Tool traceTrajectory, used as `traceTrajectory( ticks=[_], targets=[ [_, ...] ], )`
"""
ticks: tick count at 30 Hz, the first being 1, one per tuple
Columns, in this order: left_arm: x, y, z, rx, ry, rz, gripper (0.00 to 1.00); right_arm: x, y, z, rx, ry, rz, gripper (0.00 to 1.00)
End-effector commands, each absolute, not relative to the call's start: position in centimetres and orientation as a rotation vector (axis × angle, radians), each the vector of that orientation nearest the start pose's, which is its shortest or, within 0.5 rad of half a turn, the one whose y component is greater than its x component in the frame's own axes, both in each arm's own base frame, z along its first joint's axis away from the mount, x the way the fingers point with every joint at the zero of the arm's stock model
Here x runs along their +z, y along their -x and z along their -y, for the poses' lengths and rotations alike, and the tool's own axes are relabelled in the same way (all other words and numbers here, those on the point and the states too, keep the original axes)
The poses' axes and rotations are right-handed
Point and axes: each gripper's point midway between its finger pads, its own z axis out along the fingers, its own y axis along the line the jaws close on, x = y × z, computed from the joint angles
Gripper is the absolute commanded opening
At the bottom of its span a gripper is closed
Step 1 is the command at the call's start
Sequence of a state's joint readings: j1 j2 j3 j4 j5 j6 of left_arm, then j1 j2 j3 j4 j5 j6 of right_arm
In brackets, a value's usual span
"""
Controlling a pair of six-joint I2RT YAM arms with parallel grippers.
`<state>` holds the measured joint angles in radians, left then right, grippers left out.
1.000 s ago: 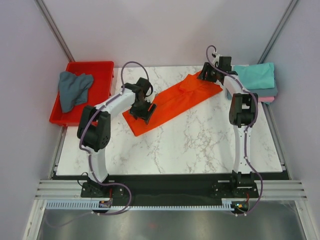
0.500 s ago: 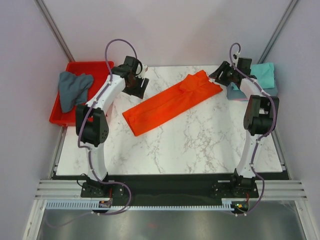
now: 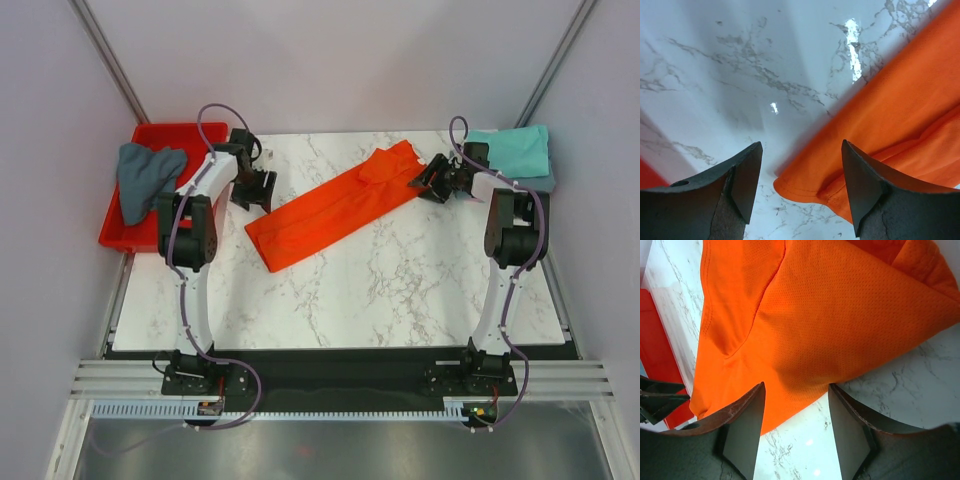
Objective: Fold and stack the t-shirts
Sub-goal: Fold the tshirt
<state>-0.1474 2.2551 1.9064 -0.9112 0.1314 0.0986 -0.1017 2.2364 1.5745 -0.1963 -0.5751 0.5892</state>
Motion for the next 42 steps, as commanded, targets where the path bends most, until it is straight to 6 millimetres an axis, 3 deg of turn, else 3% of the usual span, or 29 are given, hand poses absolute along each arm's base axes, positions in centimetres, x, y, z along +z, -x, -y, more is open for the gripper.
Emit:
traceTrajectory(
  ticks=[1, 7, 9, 12, 13, 14, 18, 24, 25, 35, 42],
  targets=[
    [3.8, -45.9, 10.7, -0.333, -0.405, -2.816, 0.72, 4.2, -54.5, -6.2, 0.893, -0.513, -2.360, 0.61],
    [2.1, -43.6, 10.7, -0.353, -0.409, -2.891, 0.66, 2.8, -56.1, -6.0, 0.823, -0.442, -2.374, 0.61],
    [2.7, -42.9, 11.0, -0.387, -0.412, -2.888, 0.63, 3.1, -57.1, -6.0, 0.801, -0.418, -2.360, 0.60],
    [3.0, -41.2, 11.6, -0.440, -0.425, -2.909, 0.46, 2.8, -58.2, -6.5, 0.781, -0.372, -2.352, 0.60],
    [3.1, -40.6, 12.1, -0.458, -0.444, -2.911, 0.28, 2.8, -58.5, -6.6, 0.778, -0.362, -2.348, 0.60],
    [2.8, -39.7, 12.4, -0.476, -0.457, -2.932, 0.21, 2.8, -59.1, -7.0, 0.770, -0.344, -2.340, 0.60],
    [3.5, -36.9, 14.9, -0.578, -0.536, -2.941, 0.03, 2.7, -60.4, -8.1, 0.746, -0.288, -2.325, 0.59],
    [5.0, -32.3, 19.4, -0.722, -0.686, -2.937, 0.02, 3.2, -62.6, -8.3, 0.693, -0.259, -2.277, 0.60],
    [5.1, -31.4, 20.2, -0.738, -0.725, -2.936, 0.02, 2.9, -62.6, -10.1, 0.706, -0.225, -2.281, 0.59],
    [6.0, -27.2, 25.0, -0.819, -0.952, -2.894, 0.02, 4.3, -63.8, -14.1, 0.738, -0.142, -2.227, 0.59],
    [6.0, -24.6, 27.7, -0.834, -1.102, -2.862, 0.02, 4.9, -64.2, -15.5, 0.758, -0.118, -2.201, 0.60]
  ],
)
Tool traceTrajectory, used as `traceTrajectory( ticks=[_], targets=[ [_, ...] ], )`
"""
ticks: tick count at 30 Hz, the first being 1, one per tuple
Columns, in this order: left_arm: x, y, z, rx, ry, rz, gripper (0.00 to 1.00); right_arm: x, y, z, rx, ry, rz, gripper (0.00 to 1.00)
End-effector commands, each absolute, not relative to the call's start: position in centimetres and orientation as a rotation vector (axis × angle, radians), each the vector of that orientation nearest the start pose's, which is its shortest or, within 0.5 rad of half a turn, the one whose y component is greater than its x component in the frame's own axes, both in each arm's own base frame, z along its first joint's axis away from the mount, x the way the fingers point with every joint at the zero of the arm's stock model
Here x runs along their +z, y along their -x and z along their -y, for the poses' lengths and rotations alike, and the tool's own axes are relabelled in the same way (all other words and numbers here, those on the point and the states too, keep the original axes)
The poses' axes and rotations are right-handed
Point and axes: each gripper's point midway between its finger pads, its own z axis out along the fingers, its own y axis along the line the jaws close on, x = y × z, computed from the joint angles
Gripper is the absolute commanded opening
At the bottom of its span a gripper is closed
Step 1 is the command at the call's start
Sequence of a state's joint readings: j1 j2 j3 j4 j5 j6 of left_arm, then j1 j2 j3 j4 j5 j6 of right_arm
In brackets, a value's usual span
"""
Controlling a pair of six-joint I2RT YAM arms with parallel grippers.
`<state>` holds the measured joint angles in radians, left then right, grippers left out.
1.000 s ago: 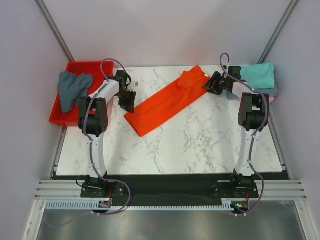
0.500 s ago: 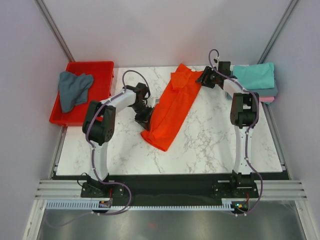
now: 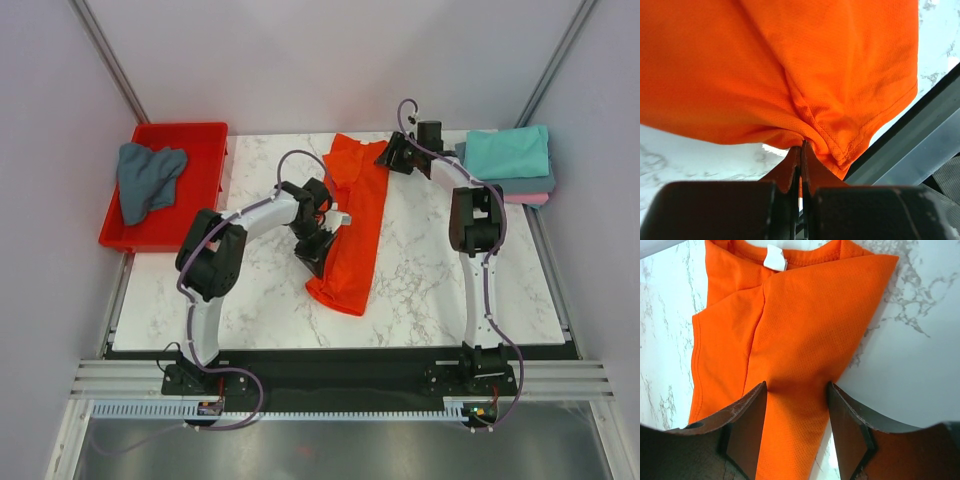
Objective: Fold and stack the t-shirts
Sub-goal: Fold the tshirt
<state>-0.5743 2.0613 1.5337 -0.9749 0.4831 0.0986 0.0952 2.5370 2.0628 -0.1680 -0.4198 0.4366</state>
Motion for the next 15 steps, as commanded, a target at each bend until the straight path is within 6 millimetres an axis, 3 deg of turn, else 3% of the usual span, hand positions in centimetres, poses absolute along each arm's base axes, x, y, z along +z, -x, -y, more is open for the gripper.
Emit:
traceTrajectory(
  ticks=[1, 7, 13, 14, 15],
  targets=[
    [6.1, -24.0, 28.4, -0.835, -1.141, -2.851, 0.02, 5.1, -64.4, -15.6, 0.761, -0.113, -2.191, 0.60],
    [5.8, -22.6, 30.5, -0.792, -1.273, -2.802, 0.02, 5.1, -65.1, -16.6, 0.782, -0.101, -2.166, 0.60],
    [5.7, -22.0, 30.9, -0.687, -1.342, -2.777, 0.02, 5.2, -65.1, -17.4, 0.804, -0.088, -2.159, 0.60],
    [6.1, -22.1, 30.7, -0.660, -1.341, -2.766, 0.07, 5.4, -65.0, -17.1, 0.792, -0.088, -2.160, 0.60],
    [6.3, -22.3, 30.4, -0.636, -1.336, -2.761, 0.18, 5.7, -64.9, -16.7, 0.782, -0.089, -2.161, 0.60]
  ],
)
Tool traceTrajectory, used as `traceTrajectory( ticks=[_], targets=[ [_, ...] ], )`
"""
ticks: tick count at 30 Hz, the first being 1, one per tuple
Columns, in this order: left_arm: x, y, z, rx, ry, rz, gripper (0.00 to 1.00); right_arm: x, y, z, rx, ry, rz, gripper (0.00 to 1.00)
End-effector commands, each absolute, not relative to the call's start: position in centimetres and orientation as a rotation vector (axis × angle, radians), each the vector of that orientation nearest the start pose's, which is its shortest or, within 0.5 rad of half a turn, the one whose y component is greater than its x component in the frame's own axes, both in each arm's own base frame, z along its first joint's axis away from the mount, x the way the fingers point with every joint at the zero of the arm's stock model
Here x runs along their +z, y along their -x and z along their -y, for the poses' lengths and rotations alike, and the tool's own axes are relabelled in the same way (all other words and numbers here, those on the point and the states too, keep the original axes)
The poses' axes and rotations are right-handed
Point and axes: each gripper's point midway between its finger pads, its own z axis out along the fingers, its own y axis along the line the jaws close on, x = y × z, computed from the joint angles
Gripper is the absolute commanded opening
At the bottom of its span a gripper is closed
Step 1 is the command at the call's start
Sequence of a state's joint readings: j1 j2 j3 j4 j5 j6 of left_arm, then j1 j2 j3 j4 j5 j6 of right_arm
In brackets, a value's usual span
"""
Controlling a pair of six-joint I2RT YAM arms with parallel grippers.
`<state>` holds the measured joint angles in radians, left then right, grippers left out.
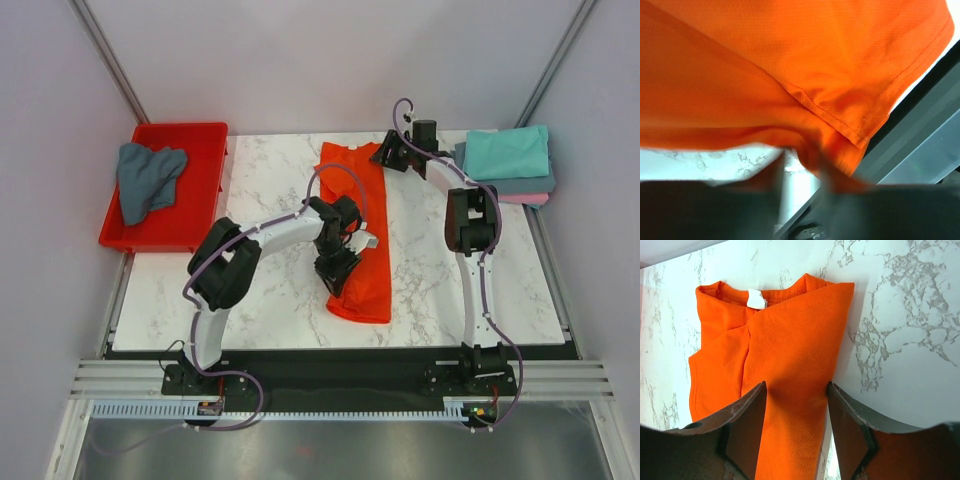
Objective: Fold and stack the t-shirts
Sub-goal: Fold the tshirt
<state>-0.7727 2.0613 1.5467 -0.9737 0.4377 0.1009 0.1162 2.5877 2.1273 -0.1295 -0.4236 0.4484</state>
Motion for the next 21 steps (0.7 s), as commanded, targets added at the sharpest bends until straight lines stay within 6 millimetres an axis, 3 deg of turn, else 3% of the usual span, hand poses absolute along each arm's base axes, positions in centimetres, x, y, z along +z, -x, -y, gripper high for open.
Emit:
traceTrajectory(
  ticks=[1, 3, 4, 5, 6, 7, 8, 9, 10, 11, 12, 13, 14, 15, 18, 19, 21],
  targets=[
    [6.4, -22.2, 29.9, -0.619, -1.355, -2.754, 0.62, 6.7, -64.5, -15.7, 0.772, -0.105, -2.163, 0.61],
    [8.0, -22.2, 29.5, -0.624, -1.369, -2.705, 0.93, 7.9, -64.1, -14.0, 0.758, -0.144, -2.160, 0.61],
    [8.4, -22.3, 29.0, -0.639, -1.366, -2.697, 0.97, 9.3, -63.4, -12.3, 0.742, -0.175, -2.156, 0.61],
    [8.9, -22.1, 28.8, -0.662, -1.358, -2.694, 0.98, 9.9, -62.9, -11.3, 0.728, -0.193, -2.159, 0.61],
    [9.4, -22.1, 28.5, -0.672, -1.348, -2.686, 0.99, 13.1, -62.1, -10.6, 0.715, -0.192, -2.124, 0.61],
    [10.4, -22.1, 27.8, -0.679, -1.320, -2.670, 0.99, 11.8, -60.2, -9.9, 0.706, -0.221, -2.181, 0.61],
    [10.7, -22.2, 27.5, -0.693, -1.299, -2.660, 0.99, 12.2, -59.2, -8.8, 0.692, -0.238, -2.187, 0.61],
    [10.8, -22.4, 26.8, -0.700, -1.257, -2.672, 0.99, 15.2, -57.7, -8.9, 0.689, -0.212, -2.162, 0.61],
    [11.6, -22.5, 26.3, -0.703, -1.219, -2.664, 0.99, 13.6, -55.3, -9.2, 0.704, -0.226, -2.221, 0.61],
    [11.9, -22.5, 25.7, -0.702, -1.199, -2.663, 0.99, 13.8, -53.9, -9.3, 0.724, -0.229, -2.239, 0.61],
    [11.8, -22.9, 24.8, -0.697, -1.158, -2.680, 0.99, 16.2, -52.2, -9.7, 0.761, -0.231, -2.219, 0.61],
    [12.0, -23.1, 24.3, -0.695, -1.134, -2.680, 0.99, 14.4, -49.4, -9.5, 0.844, -0.271, -2.287, 0.61],
    [12.8, -23.4, 23.8, -0.694, -1.105, -2.662, 0.99, 14.4, -47.9, -10.0, 0.895, -0.284, -2.306, 0.60],
    [12.9, -24.0, 22.6, -0.687, -1.049, -2.674, 0.99, 13.9, -44.9, -10.6, 0.954, -0.350, -2.352, 0.60],
    [14.3, -25.2, 21.4, -0.679, -0.977, -2.641, 0.99, 15.4, -40.4, -12.1, 1.099, -0.415, -2.365, 0.60],
    [17.1, -28.3, 25.5, -0.866, -0.510, -2.621, 0.87, 14.2, -38.4, -12.4, 1.135, -0.477, -2.413, 0.60],
    [18.2, -29.5, 26.6, -0.925, -0.445, -2.615, 0.85, 14.2, -35.7, -12.7, 1.140, -0.505, -2.467, 0.60]
  ],
)
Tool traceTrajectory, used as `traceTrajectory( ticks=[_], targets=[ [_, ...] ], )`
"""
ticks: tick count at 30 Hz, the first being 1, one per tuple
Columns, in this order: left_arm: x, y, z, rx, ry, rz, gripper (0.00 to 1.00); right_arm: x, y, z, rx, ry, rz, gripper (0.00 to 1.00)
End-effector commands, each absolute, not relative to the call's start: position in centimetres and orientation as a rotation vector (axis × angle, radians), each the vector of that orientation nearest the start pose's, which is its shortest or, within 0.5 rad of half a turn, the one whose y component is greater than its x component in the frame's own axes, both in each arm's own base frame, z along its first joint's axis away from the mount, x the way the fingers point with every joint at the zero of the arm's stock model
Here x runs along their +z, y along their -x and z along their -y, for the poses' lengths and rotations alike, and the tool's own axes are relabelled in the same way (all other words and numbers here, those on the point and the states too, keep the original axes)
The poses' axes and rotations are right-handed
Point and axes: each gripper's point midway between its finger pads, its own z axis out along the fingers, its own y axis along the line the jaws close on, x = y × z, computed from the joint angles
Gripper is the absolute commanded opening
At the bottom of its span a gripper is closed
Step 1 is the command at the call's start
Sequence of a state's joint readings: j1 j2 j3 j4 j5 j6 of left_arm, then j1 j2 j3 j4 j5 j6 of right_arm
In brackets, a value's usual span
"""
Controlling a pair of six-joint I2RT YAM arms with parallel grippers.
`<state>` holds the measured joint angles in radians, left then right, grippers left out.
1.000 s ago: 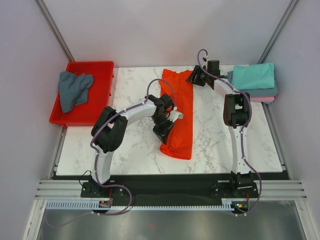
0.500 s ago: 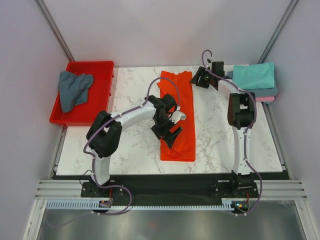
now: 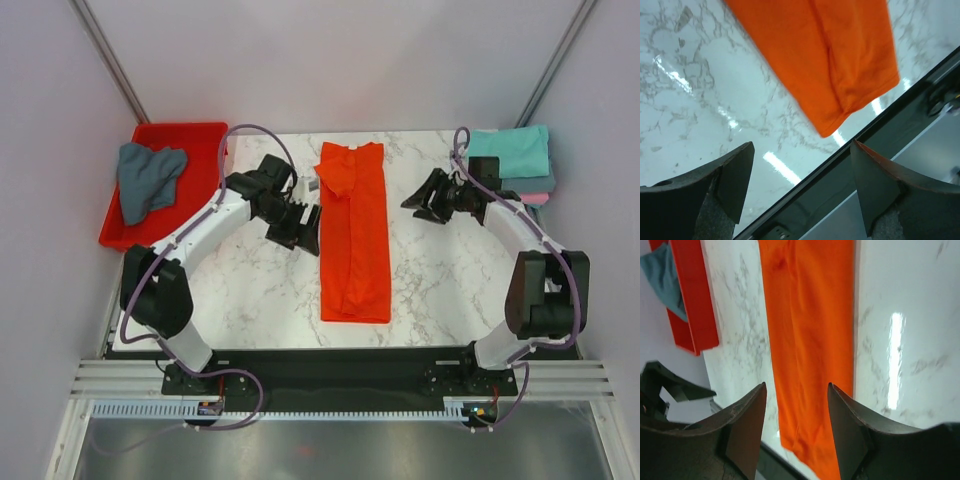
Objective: Fold and stack the t-shirts
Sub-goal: Fold the tshirt
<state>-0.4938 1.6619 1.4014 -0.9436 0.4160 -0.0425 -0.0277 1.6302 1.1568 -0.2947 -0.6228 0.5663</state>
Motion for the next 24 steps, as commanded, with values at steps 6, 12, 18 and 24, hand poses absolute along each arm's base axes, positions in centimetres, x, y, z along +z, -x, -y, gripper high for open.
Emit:
traceTrajectory(
  ticks=[6, 12, 18, 24],
  targets=[
    [14.7, -27.3, 26.6, -1.003, -0.255, -2.773, 0.81, 10.9, -28.5, -12.8, 1.104, -0.581, -2.628, 0.60],
    [10.6, -21.9, 25.9, -1.147, -0.068, -2.949, 0.78, 6.3, -21.6, -14.0, 1.110, -0.703, -2.801, 0.59],
    [6.8, -20.0, 25.4, -1.164, 0.077, -3.028, 0.78, 4.5, -17.7, -15.0, 1.116, -0.703, -2.892, 0.57],
    [5.1, -19.5, 25.9, -1.211, 0.174, -3.083, 0.74, 3.3, -17.3, -16.0, 1.123, -0.731, -2.953, 0.56]
  ],
)
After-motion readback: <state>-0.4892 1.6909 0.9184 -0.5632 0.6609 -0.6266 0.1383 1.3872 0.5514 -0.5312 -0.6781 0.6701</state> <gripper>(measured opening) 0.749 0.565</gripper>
